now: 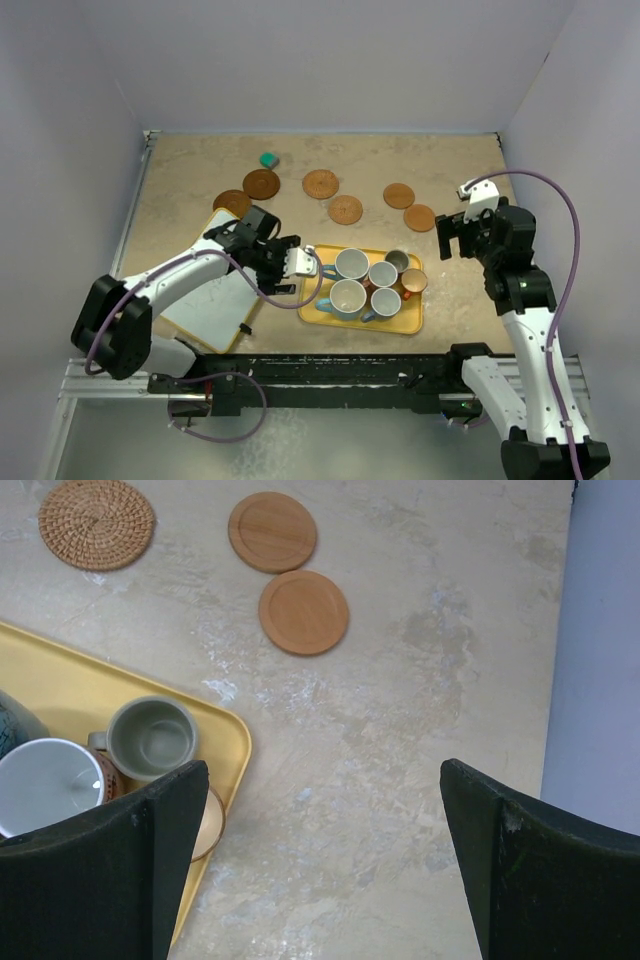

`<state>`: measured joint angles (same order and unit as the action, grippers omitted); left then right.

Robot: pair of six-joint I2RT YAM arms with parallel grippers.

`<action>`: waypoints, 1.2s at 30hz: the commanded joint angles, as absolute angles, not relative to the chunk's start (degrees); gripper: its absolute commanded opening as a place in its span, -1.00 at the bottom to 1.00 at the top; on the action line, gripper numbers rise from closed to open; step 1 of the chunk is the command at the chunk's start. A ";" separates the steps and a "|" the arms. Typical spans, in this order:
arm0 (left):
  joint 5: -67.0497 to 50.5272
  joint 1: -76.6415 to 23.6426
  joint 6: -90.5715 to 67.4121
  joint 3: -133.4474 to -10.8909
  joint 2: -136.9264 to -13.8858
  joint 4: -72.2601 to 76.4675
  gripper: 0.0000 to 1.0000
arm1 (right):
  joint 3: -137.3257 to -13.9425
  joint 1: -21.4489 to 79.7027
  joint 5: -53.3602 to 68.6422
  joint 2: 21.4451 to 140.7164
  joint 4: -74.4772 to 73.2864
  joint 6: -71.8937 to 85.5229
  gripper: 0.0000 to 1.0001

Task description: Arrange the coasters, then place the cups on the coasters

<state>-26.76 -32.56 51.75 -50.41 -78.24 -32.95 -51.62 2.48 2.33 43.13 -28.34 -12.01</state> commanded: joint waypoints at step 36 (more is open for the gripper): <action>-9.73 -35.40 77.49 -58.88 -95.38 -47.49 -0.53 | -51.97 2.14 0.19 48.49 -26.81 -13.92 1.00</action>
